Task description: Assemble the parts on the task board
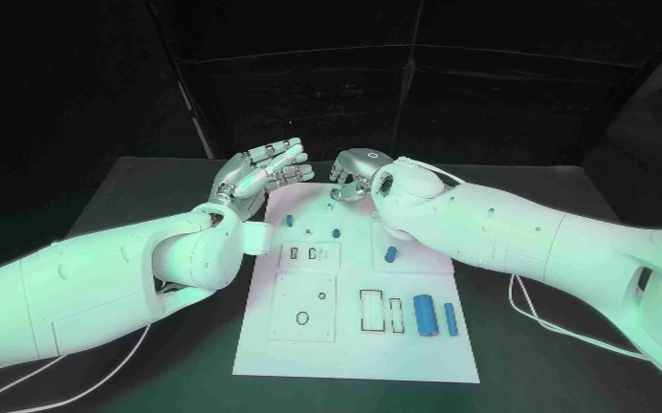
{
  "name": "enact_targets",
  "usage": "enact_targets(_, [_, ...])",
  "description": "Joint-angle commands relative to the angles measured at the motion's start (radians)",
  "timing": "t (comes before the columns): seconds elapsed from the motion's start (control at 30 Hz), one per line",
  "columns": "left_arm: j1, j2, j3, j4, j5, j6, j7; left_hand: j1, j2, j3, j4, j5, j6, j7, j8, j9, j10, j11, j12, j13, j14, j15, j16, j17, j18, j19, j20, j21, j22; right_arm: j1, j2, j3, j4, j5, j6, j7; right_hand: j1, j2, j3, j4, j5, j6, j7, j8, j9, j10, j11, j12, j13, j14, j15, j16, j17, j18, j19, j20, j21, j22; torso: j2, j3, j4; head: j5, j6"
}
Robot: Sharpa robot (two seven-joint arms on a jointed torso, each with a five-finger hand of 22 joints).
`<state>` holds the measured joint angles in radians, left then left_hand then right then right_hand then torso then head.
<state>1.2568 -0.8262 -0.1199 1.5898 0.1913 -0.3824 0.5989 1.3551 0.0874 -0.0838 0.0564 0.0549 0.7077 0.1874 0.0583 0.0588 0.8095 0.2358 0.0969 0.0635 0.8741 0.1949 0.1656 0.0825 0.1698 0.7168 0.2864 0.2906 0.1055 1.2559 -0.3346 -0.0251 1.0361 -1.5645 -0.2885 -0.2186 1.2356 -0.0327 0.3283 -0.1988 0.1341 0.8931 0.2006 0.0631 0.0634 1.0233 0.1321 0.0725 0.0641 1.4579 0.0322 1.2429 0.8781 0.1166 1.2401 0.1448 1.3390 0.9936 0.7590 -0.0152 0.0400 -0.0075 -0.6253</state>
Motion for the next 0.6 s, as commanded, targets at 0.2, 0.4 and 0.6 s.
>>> enact_targets(0.2, [0.003,-0.003,0.001,-0.001,0.018,0.009,0.001,0.003,0.008,-0.001,-0.008,0.003,-0.005,0.092,0.003,0.000,0.006,-0.001,0.005,0.000,0.004,-0.002,0.001,-0.002,0.001,0.007,0.001,0.001,-0.001,0.002,-0.062,0.001,0.070,0.038,-0.062,0.001,0.010,-0.002,-0.013,0.017,0.016,0.010,0.000,0.008,0.007,0.014,-0.002,0.033,0.006,0.000,0.006,0.005,0.009,-0.004,0.001,0.000,0.000,0.007,-0.002,0.0003,-0.0042,-0.003,0.003])
enact_targets(0.4, [0.003,-0.016,0.001,-0.008,0.020,0.035,-0.003,0.004,0.008,-0.001,-0.010,0.003,-0.002,0.093,0.003,0.000,0.005,-0.001,0.004,0.000,0.004,-0.002,0.001,-0.002,0.001,0.008,0.001,0.001,-0.002,0.003,-0.197,0.002,0.221,0.111,-0.074,-0.035,-0.015,-0.022,-0.042,0.056,0.026,0.059,-0.014,0.026,0.013,0.125,-0.025,0.117,0.029,0.007,-0.009,0.025,0.037,-0.008,0.017,-0.010,0.014,0.033,-0.011,0.0024,-0.0169,0.001,0.007])
enact_targets(0.6, [0.003,-0.024,0.001,-0.019,0.021,0.048,-0.004,0.006,0.009,-0.001,-0.012,0.003,0.001,0.092,0.003,0.000,0.005,-0.001,0.005,0.000,0.006,-0.003,0.002,-0.002,0.001,0.009,0.001,0.001,-0.002,0.005,-0.336,0.016,0.323,0.242,-0.045,-0.065,-0.013,-0.068,-0.130,0.107,0.050,0.029,-0.050,0.015,0.006,0.270,-0.075,0.407,0.216,0.028,-0.051,0.076,0.121,-0.021,0.058,-0.055,0.044,0.093,-0.016,0.0047,-0.0207,-0.015,0.016])
